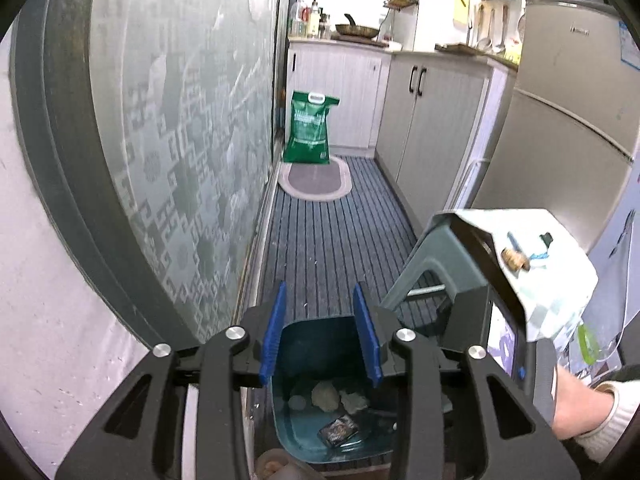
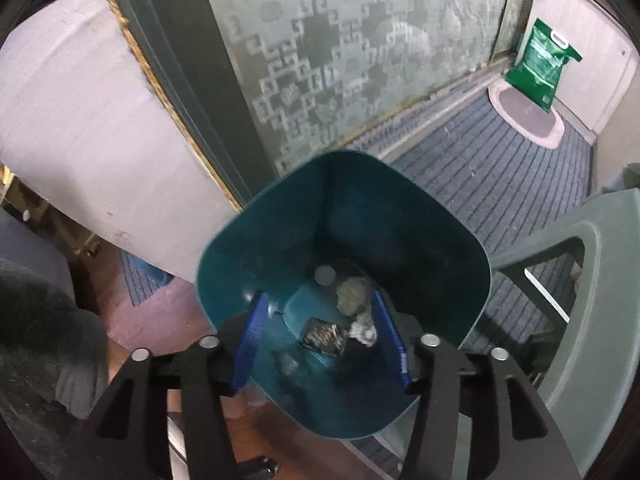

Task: Collect trash
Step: 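Carry the bread and tissue over the teal bin and open both grippers, then grasp the fried dough piece with the left gripper while the right gripper grasps the walnut shell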

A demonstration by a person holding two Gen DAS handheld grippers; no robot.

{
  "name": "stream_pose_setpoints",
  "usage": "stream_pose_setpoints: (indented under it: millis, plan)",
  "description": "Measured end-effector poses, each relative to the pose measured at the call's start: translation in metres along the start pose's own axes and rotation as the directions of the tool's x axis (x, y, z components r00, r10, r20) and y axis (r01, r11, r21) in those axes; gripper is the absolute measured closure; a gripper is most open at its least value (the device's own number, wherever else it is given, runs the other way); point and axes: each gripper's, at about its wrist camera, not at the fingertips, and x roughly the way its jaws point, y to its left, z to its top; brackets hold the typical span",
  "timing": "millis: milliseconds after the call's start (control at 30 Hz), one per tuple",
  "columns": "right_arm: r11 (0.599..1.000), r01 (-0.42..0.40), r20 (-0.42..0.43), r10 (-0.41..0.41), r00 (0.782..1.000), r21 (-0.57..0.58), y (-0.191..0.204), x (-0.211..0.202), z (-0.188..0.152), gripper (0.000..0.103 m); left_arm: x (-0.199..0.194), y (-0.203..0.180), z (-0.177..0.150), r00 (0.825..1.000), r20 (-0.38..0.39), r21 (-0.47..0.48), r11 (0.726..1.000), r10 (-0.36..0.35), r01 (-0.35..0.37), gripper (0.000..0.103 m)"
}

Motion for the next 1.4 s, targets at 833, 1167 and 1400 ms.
stream_pose_setpoints:
  millis: [833,1167,1400]
  plan:
    - [0.982,0.070,0.390,-0.135,0.911,0.177,-0.076,-0.173,-0.019,0.040,-0.025,-0.053,0.048,0.986,0.145,-0.025,0.996,-0.080,0.085,0.051]
    - [0.945,0.171,0.398,-0.276,0.875,0.278,-0.137,-0.237,-0.046,0.038,0.015,-0.117,0.050,0.985,0.076,0.086,0.985,-0.154,0.147,0.050]
    - [0.919,0.219,0.381,-0.340,0.860,0.327,-0.184,-0.261,-0.064,0.037,0.048,-0.164,0.047,0.979,-0.010,0.176,0.963,-0.203,0.201,0.047]
